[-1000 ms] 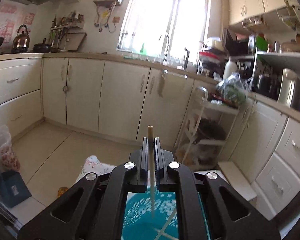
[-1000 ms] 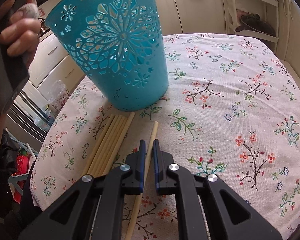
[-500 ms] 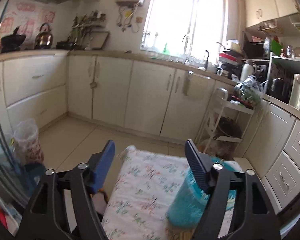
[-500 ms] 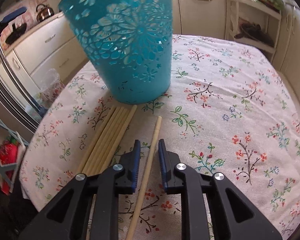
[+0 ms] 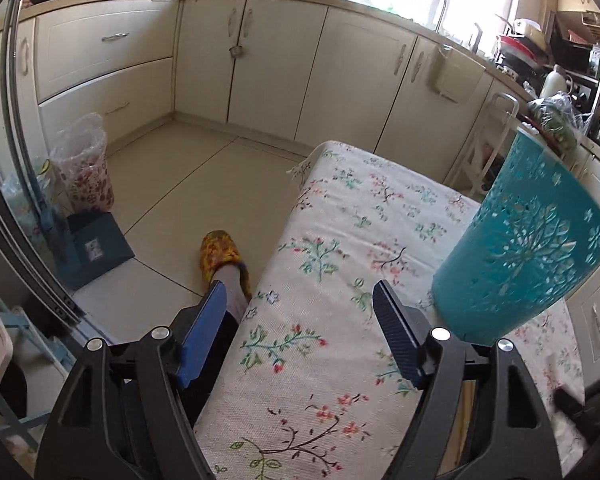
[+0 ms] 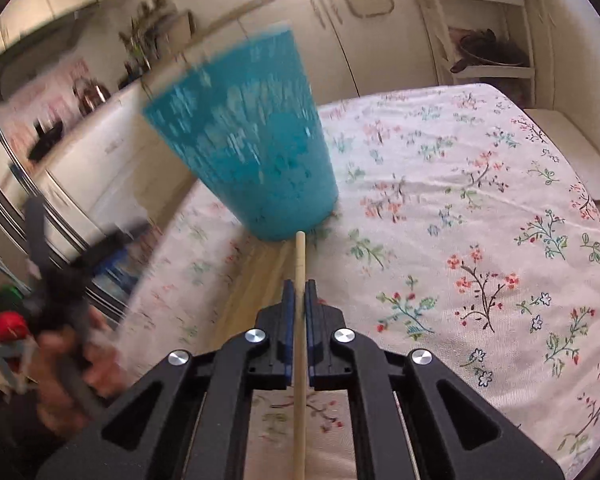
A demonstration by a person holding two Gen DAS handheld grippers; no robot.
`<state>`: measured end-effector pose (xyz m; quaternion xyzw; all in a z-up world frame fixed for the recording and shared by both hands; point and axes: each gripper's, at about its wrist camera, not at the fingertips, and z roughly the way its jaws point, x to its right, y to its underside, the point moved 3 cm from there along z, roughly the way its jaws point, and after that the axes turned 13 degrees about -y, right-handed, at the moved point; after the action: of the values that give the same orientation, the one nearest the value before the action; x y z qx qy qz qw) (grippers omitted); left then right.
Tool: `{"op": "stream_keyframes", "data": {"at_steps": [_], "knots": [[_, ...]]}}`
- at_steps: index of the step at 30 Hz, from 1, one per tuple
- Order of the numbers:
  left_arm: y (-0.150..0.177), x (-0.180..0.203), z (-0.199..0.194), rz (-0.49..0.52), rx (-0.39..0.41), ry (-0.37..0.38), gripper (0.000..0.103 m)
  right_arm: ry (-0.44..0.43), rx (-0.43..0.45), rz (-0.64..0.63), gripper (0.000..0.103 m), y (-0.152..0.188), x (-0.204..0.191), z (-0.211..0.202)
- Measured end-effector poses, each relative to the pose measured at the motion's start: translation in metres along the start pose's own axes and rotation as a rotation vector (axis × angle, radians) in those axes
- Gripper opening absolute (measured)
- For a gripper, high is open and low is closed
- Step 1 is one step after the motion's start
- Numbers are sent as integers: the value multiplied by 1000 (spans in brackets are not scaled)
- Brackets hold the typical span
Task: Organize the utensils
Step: 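Grasp a stick with the right gripper, lift it over the basket, release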
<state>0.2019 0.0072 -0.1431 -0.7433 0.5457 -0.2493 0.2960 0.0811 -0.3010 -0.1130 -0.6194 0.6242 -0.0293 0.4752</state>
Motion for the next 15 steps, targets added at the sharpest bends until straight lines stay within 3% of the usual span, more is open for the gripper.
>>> {"op": "stream_keyframes", "data": {"at_steps": [4,9,15], "knots": [[1,3,-2,11,9,9,72,-67,131,1,6,-22,-18,-35],[2,8,-2,20,-1,18,72,-157,302,-70,6,-81,-59,-68],[3,8,0,11,-13,43,72,-158,444,-146,6,-165,-88,-41]]}}
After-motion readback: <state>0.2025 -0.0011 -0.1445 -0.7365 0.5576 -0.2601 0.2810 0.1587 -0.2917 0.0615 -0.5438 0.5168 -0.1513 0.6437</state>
